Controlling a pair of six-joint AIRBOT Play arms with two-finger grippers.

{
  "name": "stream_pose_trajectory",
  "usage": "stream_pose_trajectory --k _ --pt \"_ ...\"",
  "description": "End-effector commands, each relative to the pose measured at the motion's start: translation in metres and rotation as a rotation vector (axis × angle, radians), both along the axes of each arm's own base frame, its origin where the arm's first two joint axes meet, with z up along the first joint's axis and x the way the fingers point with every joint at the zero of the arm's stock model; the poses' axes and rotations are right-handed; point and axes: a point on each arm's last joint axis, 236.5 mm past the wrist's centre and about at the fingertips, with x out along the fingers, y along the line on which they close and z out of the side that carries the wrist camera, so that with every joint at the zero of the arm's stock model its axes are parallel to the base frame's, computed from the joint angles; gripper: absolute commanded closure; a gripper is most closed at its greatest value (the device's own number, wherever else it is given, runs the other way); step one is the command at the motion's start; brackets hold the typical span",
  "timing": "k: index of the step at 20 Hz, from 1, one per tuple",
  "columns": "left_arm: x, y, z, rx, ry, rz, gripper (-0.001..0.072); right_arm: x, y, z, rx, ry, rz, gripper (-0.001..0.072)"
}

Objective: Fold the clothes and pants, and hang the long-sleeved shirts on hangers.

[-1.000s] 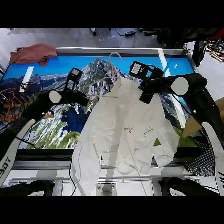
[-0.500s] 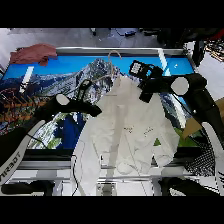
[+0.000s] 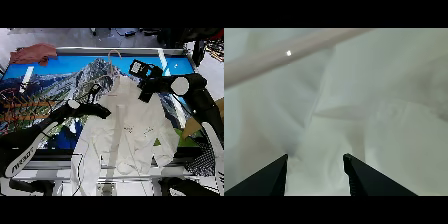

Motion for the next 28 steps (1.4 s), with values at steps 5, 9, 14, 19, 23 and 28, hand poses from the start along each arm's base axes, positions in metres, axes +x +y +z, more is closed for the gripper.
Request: stream_pose_trajectory --k 5,9,14,19,23,28 --pt "0.019 -0.014 -0.006 0.089 -0.192 0.032 0.0605 -0.001 0.003 0.001 0.018 0.006 0.003 0.0659" --pt "0.006 -0.025 0.006 0.068 -0.191 -0.021 0.0661 -0.001 0.002 0.000 0.011 0.004 0.001 0.0659" --pt "0.006 -0.002 0.041 0.152 -0.324 -0.078 0.0661 0.003 -0.008 0.001 0.023 0.007 -0.023 0.0659" --pt "0.021 0.047 0.041 0.176 -0.286 -0.036 0.0661 -0.001 -0.031 0.020 0.132 0.011 -0.032 0.0659" --pt "0.039 0.079 0.063 0.184 -0.335 0.023 0.0662 -0.016 -0.050 0.020 0.153 0.061 -0.005 0.0659" --pt "0.053 0.109 0.094 0.185 -0.399 0.086 0.0662 -0.021 -0.059 0.017 0.150 0.088 -0.013 0.0659"
